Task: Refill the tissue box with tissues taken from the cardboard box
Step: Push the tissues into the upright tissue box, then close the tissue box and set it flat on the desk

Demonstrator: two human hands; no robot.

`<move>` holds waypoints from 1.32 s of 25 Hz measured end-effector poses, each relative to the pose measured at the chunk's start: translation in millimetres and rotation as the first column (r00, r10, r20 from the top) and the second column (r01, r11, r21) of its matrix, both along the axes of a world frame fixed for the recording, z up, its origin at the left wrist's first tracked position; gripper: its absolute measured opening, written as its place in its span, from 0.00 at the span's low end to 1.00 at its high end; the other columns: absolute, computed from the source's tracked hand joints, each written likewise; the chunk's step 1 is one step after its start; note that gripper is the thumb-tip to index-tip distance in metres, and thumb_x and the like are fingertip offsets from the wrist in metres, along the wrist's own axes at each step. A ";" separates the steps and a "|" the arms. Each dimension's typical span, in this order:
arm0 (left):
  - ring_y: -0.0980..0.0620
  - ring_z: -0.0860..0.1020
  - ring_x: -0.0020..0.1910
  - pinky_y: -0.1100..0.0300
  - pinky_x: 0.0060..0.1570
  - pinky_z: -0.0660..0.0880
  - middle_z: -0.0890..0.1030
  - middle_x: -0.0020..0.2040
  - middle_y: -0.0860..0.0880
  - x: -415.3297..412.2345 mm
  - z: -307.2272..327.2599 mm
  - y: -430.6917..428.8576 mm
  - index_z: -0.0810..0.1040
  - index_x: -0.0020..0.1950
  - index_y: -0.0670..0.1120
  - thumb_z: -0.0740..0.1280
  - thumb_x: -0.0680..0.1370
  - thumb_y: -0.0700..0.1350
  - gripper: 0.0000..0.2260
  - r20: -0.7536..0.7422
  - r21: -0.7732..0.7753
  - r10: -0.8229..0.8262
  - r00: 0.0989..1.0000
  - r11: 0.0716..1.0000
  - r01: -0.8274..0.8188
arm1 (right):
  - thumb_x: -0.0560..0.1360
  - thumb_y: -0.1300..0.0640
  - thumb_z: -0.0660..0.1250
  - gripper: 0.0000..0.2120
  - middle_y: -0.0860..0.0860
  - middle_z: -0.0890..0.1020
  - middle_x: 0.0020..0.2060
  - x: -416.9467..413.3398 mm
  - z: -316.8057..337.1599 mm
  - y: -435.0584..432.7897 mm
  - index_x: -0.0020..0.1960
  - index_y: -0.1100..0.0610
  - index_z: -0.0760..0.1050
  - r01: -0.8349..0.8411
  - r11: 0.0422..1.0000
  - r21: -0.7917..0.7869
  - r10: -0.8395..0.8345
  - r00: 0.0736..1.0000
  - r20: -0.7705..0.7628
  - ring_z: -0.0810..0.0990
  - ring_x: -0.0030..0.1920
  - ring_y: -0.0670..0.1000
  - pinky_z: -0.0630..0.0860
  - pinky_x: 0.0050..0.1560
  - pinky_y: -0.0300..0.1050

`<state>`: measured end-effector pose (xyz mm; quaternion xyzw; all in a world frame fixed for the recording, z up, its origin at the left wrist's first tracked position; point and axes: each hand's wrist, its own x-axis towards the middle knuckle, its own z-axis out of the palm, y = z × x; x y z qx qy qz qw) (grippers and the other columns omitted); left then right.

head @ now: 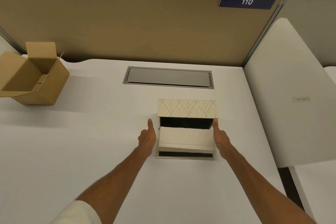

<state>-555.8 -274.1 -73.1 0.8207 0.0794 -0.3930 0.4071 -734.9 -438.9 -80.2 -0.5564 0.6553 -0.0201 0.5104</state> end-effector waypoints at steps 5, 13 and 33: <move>0.42 0.74 0.60 0.46 0.66 0.71 0.73 0.65 0.39 -11.4 1.9 -8.6 0.66 0.70 0.39 0.49 0.79 0.63 0.32 -0.085 -0.011 -0.107 0.991 0.994 0.107 | 0.74 0.29 0.44 0.43 0.60 0.65 0.74 1.9 4.4 2.5 0.76 0.60 0.56 0.025 0.996 0.088 -0.028 0.999 0.039 0.67 0.70 0.63 0.64 0.70 0.59; 0.42 0.72 0.64 0.47 0.66 0.71 0.71 0.68 0.40 -17.3 4.5 -9.9 0.63 0.72 0.39 0.49 0.81 0.61 0.30 -0.057 0.026 -0.141 0.988 0.989 0.143 | 0.73 0.29 0.43 0.42 0.59 0.64 0.74 3.9 10.9 7.3 0.76 0.58 0.56 0.045 0.991 0.127 -0.054 0.996 0.075 0.64 0.72 0.63 0.61 0.73 0.62; 0.46 0.74 0.62 0.57 0.56 0.68 0.75 0.67 0.43 15.7 38.0 -30.6 0.70 0.70 0.44 0.49 0.83 0.56 0.23 0.141 -0.345 -0.104 0.984 0.927 0.147 | 0.81 0.45 0.55 0.18 0.60 0.80 0.58 2.7 43.4 -22.7 0.55 0.59 0.74 0.074 0.978 -0.195 -0.013 0.956 0.293 0.79 0.54 0.57 0.74 0.59 0.52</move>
